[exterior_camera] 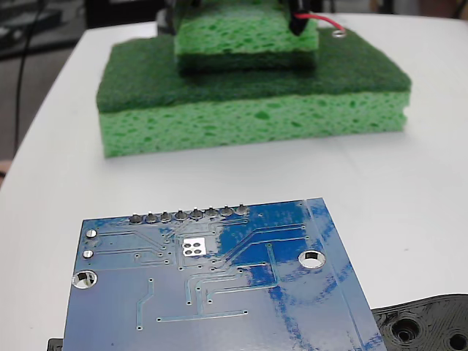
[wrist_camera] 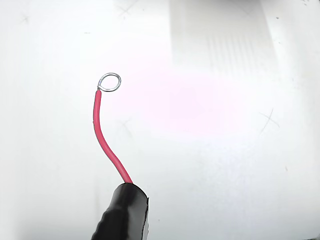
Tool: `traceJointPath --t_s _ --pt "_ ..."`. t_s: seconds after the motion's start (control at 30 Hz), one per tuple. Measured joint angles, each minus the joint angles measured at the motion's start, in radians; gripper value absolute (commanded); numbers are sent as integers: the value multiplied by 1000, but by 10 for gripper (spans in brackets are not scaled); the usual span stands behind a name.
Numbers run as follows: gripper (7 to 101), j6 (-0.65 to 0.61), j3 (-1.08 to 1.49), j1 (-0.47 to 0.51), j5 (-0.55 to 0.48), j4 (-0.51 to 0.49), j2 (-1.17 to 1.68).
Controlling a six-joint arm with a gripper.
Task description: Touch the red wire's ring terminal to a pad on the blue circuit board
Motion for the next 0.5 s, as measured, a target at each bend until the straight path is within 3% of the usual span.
traceJointPath --t_s 0.5 --pt "1003 11 0 2 12 0 0"
